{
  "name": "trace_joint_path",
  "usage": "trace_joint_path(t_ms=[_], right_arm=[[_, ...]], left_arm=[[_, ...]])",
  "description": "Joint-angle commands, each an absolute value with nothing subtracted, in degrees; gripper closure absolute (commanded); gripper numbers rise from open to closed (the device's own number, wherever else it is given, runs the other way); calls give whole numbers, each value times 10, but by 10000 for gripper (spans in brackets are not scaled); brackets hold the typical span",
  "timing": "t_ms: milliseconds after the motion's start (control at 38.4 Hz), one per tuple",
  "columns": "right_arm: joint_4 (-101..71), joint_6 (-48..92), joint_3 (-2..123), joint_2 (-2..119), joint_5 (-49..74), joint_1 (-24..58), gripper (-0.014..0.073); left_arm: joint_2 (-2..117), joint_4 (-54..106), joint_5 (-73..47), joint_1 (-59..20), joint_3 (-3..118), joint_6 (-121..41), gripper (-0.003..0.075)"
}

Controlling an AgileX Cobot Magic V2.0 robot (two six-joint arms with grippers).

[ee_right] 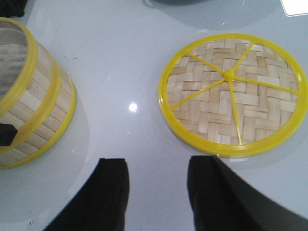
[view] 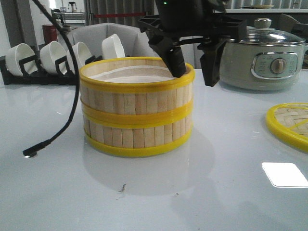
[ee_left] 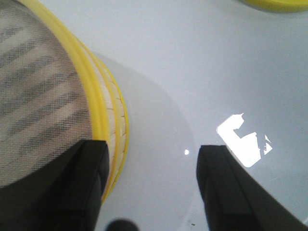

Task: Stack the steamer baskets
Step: 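Lower the held basket onto the middle basket and open the left gripper, then raise the left gripper away from the stacked baskets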

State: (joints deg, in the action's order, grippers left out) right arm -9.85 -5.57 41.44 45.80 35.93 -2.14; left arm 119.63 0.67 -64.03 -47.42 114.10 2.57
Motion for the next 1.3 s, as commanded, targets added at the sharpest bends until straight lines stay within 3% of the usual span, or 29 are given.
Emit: trace_joint_path(t_ms=[0,729,833,989,1067,1275], right_arm=[[-102,-49,435,456,323,-24,181],[-102,-49,435,456,320,-24,181],[-102,-49,435,456,320,-24,181],[-102,-49,435,456,319,-24,181],[-102,-49,435,456,319,-24,181],[-102,-49,435,456,319,-24,181]], left_arm=[[1156,13,-626,-481,1159,32,267],[1098,-153,-603,-447,1162,75,271],[1057,-153,-603,-413,1162,75,342],[980,-153,-603,-341,1162,75,639],[935,-151,-603,-296,1160,75,614],[754,-143,-569,-142,1070,102,633]])
